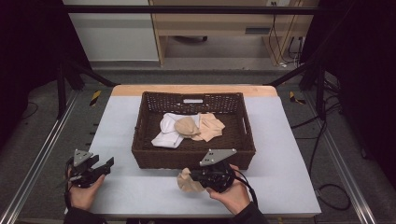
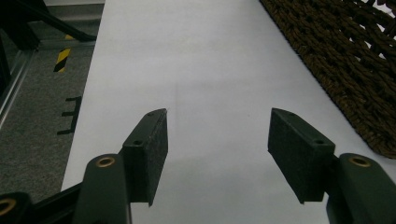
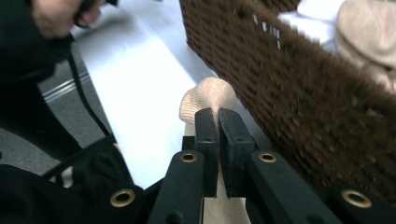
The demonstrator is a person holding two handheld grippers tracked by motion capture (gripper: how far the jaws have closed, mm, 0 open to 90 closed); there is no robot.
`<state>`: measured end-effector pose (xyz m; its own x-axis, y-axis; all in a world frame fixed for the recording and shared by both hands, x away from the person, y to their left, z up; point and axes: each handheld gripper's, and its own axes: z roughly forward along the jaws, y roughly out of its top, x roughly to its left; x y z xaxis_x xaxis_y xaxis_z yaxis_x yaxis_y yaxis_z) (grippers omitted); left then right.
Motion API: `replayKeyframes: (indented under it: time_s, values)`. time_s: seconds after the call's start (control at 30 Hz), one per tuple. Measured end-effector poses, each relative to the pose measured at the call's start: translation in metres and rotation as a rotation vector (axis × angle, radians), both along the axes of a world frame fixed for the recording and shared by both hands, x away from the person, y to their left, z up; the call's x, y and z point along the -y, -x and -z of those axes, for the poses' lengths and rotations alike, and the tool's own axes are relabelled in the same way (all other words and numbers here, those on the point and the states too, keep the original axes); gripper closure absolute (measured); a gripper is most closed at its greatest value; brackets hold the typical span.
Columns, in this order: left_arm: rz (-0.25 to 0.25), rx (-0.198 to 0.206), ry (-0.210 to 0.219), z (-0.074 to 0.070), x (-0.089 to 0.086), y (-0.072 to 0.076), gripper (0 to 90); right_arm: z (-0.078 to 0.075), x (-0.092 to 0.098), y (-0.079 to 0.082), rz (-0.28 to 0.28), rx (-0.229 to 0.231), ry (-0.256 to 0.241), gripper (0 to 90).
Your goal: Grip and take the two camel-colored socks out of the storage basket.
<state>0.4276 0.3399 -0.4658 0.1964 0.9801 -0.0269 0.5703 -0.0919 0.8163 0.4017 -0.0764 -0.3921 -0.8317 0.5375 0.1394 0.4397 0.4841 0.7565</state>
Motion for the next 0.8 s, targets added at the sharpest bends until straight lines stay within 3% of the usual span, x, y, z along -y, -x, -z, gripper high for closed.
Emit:
replayKeyframes:
  time_s: [0.4, 0.57, 0.67, 0.8]
  values:
    - [0.005, 0.005, 0.004, -0.001, 0.0, 0.001, 38.1, 0.047, -0.003, -0.002, -0.008, -0.043, 0.05, 85.7]
    - [0.003, 0.005, 0.009, -0.001, -0.001, 0.001, 38.0, 0.055, -0.01, -0.001, -0.026, -0.038, 0.076, 74.8]
    - [0.003, 0.005, 0.009, -0.001, -0.001, 0.001, 37.9, 0.053, -0.01, -0.001, -0.02, -0.021, 0.057, 70.9]
    - [0.004, 0.005, 0.007, -0.001, -0.001, 0.001, 37.8, 0.035, -0.005, 0.001, -0.001, 0.023, -0.011, 66.4]
